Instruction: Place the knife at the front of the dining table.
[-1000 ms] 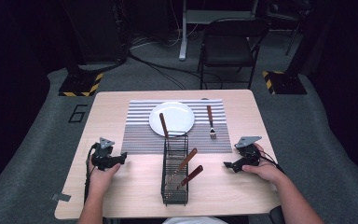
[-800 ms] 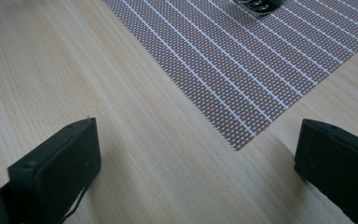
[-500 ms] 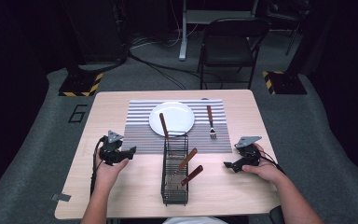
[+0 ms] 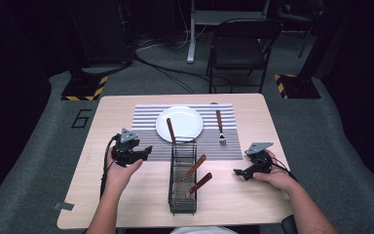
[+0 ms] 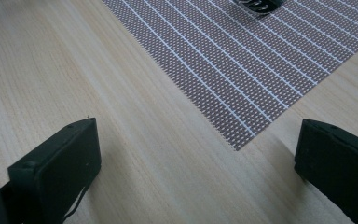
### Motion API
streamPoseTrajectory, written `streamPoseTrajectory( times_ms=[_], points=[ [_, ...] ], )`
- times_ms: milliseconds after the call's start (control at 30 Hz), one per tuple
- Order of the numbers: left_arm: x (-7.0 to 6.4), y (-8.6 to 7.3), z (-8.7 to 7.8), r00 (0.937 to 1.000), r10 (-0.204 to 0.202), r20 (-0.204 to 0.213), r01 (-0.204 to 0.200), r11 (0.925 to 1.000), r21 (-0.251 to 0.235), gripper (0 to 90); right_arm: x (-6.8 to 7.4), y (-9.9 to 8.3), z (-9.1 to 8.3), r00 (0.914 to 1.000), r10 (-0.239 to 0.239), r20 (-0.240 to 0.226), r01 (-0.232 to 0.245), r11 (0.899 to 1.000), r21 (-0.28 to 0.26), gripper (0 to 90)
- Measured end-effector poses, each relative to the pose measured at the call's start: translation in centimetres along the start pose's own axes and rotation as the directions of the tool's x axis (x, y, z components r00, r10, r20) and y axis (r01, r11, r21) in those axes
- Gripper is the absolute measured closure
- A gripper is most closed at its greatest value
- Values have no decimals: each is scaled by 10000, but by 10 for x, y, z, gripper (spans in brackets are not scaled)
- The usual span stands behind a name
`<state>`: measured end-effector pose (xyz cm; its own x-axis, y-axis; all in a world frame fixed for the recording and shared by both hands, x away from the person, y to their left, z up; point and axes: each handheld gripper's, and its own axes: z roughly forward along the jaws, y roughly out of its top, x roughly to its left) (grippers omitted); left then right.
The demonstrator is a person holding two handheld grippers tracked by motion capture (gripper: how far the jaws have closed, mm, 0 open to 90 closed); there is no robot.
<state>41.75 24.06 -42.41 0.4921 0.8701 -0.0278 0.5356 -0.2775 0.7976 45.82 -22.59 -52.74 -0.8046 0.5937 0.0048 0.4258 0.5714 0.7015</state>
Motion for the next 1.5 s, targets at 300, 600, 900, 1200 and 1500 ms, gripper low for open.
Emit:
streamPoseTrajectory(
  times_ms=[300, 600, 900, 1200, 1500],
  points=[
    [-8, 15, -2, 9992, 135, 363, -129, 9998, -173, 444, 0, 0, 0, 10000, 1, -2, -1, 10000, 1, 0],
    [-23, 31, -6, 9963, 353, 781, -329, 9989, -322, 473, 0, 0, 0, 10000, 1, -1, -1, 10000, 1, 0],
    [-35, 44, -4, 9918, 493, 1181, -451, 9982, -384, 465, 0, 0, 0, 10000, 0, -1, 0, 10000, 0, 0],
    [-43, 47, 4, 9876, 434, 1509, -369, 9983, -455, 475, 0, 0, 0, 10000, 2, -1, -2, 10000, 0, 0],
    [-50, 50, 13, 9833, 301, 1797, -225, 9988, -446, 536, 0, 0, 0, 10000, 0, -1, 0, 10000, 0, 0]
  ],
)
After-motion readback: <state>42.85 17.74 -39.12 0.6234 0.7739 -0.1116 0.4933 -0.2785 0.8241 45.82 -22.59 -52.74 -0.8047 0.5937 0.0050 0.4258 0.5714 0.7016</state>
